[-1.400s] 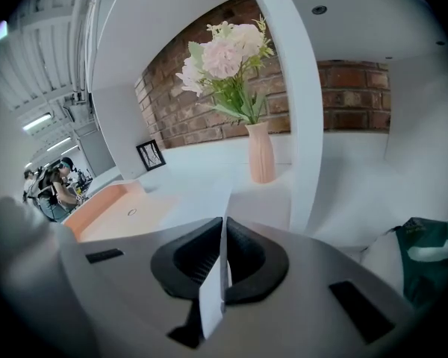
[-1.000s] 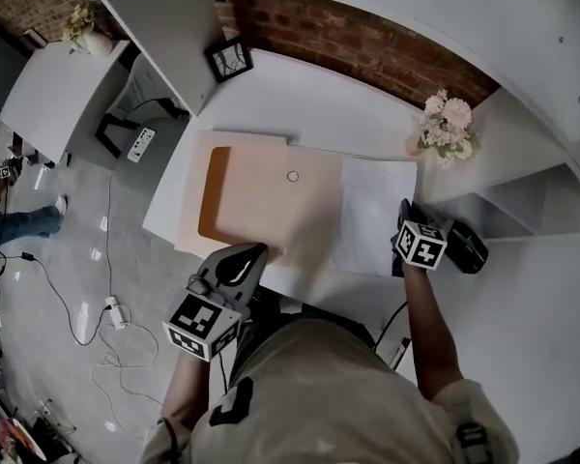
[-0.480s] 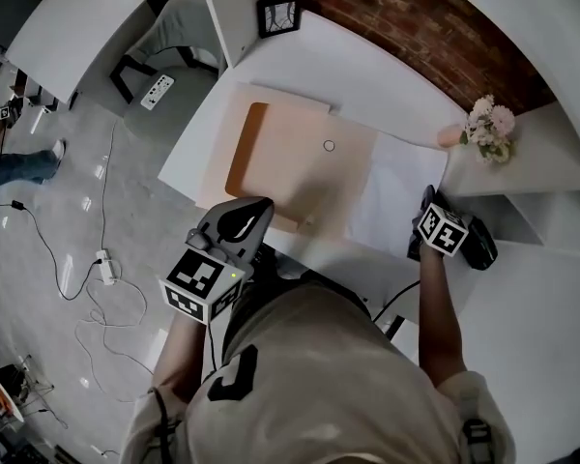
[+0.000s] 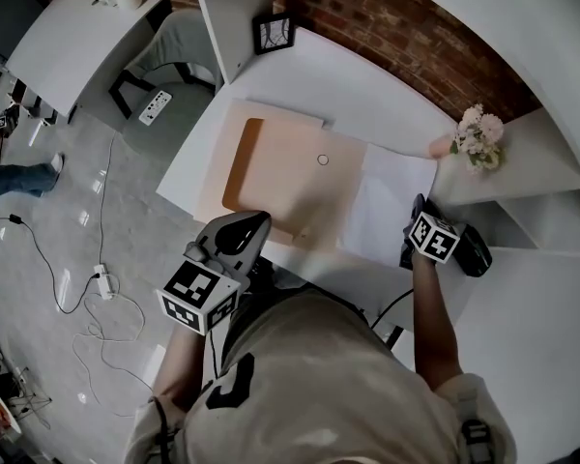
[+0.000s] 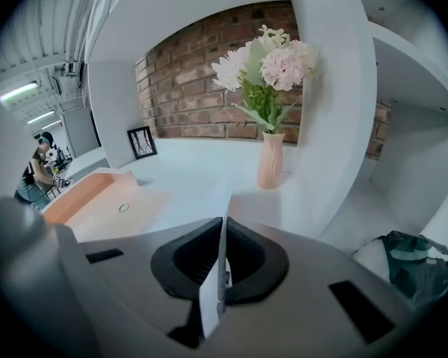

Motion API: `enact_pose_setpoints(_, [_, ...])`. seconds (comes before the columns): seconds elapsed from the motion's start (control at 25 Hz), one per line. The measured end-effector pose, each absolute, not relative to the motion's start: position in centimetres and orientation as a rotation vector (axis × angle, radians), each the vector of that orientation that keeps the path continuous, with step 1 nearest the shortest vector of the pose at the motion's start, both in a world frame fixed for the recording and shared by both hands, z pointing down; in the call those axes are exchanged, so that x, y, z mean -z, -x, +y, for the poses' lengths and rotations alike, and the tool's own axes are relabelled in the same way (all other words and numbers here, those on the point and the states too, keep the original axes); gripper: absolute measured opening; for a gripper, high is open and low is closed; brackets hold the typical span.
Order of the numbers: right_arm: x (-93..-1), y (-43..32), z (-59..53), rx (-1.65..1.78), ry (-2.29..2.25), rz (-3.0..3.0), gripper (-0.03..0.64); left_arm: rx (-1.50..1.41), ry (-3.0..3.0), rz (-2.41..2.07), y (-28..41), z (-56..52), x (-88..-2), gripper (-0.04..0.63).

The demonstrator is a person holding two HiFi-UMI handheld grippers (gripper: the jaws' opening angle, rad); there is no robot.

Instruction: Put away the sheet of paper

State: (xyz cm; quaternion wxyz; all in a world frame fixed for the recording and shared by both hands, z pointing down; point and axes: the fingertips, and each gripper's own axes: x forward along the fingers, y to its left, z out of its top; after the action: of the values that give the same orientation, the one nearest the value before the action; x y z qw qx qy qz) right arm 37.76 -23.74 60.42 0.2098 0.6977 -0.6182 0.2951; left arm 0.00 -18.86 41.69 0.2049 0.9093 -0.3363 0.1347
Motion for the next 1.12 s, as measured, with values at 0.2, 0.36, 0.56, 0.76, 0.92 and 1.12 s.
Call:
enact_pose_setpoints(0.2, [-61.0,-37.5,-23.6,-0.833,-1.928,-1.721,0.028,-0.393,-2.540,-0.943,-0.2,-18.6,-41.6,0.015])
enact_pose_setpoints(0.36, [-61.0,-37.1,-23.9,-0.839,-1.934,-1.736,0.028,-0.399,-2.536,-0.936,-0.5,-18.3,-41.7,0.015])
enact_pose_setpoints(0.56, [-61.3,-36.9,-24.0,-0.862,-1.942,-1.756,0.028,-0.403,-2.549,-0.936,-0.5,-18.2,-41.6,0.015])
enact_pose_setpoints(0.76, [-60.6,-36.3,-24.1,-0.860,-1.954,-1.760,0.028,-0.396,-2.547,-0.931,-0.8,-18.1,-41.8,0.015])
enact_pose_setpoints(0.92, [-60.5,-35.8,-24.2,-0.865,-1.951,-1.763,0.028,-0.391,-2.547,-0.928,-0.8,-18.1,-41.9,0.015])
enact_pose_setpoints(1.12, [-60.6,-35.0,-24.2,-0.874,-1.934,-1.783,0.028,-0.384,-2.527,-0.937,-0.3,-17.9,-42.1,0.015])
